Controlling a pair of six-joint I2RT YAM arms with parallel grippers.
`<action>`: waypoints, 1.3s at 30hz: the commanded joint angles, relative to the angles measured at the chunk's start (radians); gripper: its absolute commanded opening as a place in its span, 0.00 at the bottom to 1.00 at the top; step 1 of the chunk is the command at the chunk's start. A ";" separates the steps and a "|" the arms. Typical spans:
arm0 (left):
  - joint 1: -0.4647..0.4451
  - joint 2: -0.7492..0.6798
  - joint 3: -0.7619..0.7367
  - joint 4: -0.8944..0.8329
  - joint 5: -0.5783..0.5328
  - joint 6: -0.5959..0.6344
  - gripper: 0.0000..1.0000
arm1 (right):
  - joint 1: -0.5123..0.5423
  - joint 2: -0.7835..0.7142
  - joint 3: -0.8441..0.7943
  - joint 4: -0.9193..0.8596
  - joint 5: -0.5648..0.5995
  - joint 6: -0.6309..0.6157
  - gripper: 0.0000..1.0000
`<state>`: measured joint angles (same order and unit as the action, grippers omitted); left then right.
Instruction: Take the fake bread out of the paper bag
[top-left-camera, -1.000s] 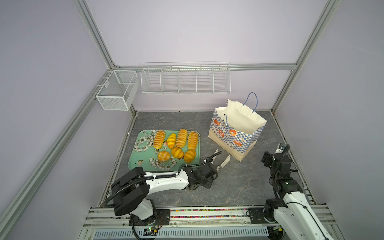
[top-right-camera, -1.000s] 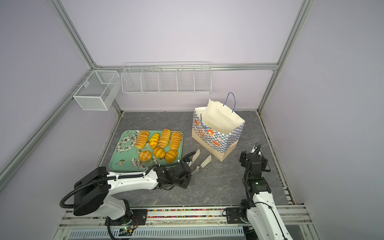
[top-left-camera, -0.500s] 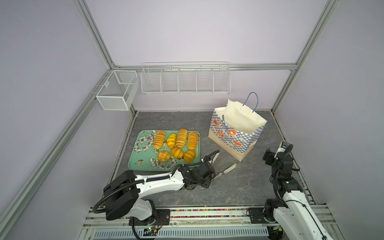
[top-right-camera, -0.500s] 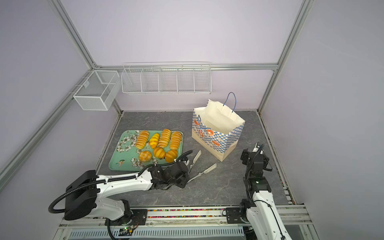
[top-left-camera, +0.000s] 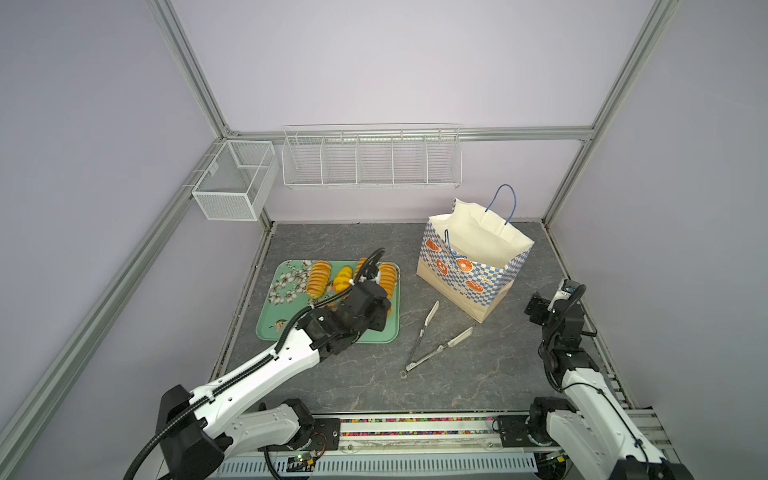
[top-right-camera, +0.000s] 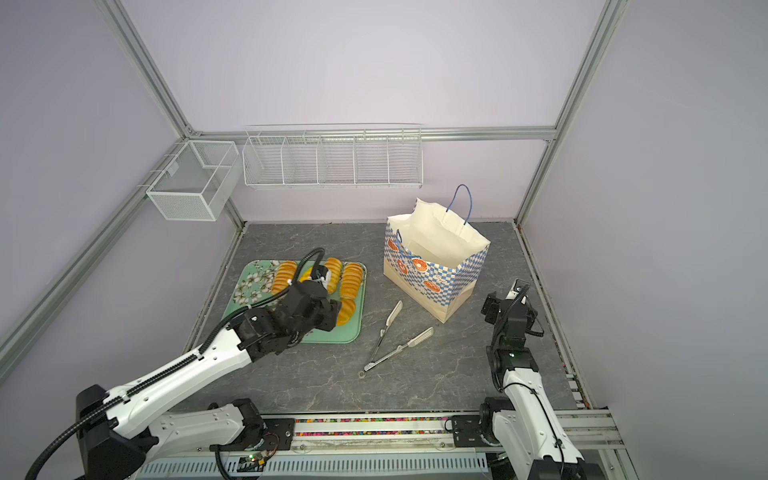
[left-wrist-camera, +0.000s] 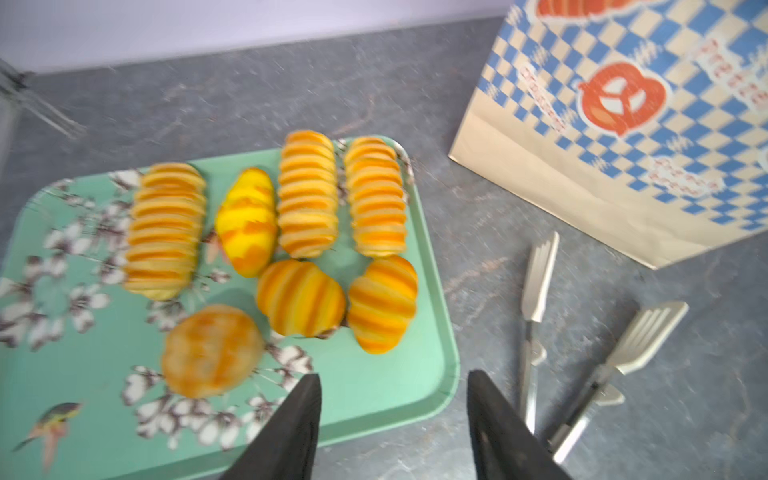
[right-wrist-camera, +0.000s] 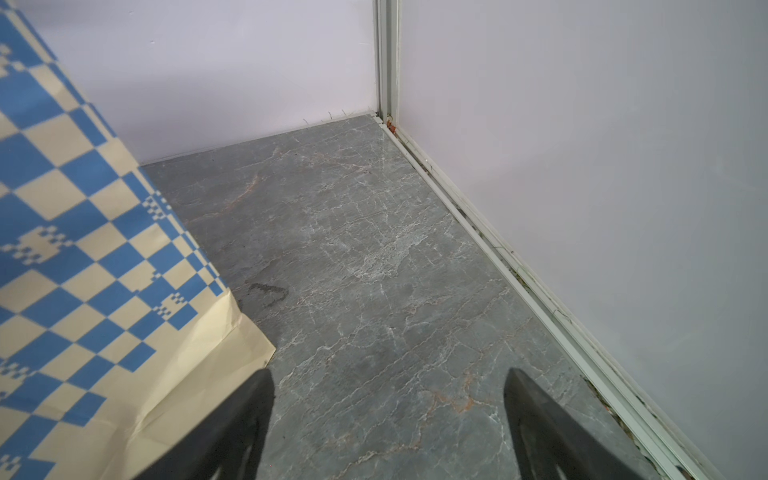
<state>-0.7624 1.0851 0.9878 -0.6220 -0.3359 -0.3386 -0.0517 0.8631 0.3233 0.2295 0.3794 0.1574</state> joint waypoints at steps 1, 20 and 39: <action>0.141 -0.052 0.046 0.053 0.054 0.098 0.66 | -0.007 0.066 -0.033 0.160 -0.059 0.009 0.89; 0.670 -0.091 -0.298 0.576 -0.040 0.076 0.99 | -0.056 0.524 -0.089 0.771 -0.178 -0.009 0.89; 0.781 0.078 -0.734 1.314 0.045 0.170 0.99 | -0.046 0.601 -0.022 0.737 -0.426 -0.121 0.88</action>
<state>-0.0143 1.1461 0.2813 0.4732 -0.3519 -0.1764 -0.1032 1.4307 0.2863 0.9295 0.0181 0.0811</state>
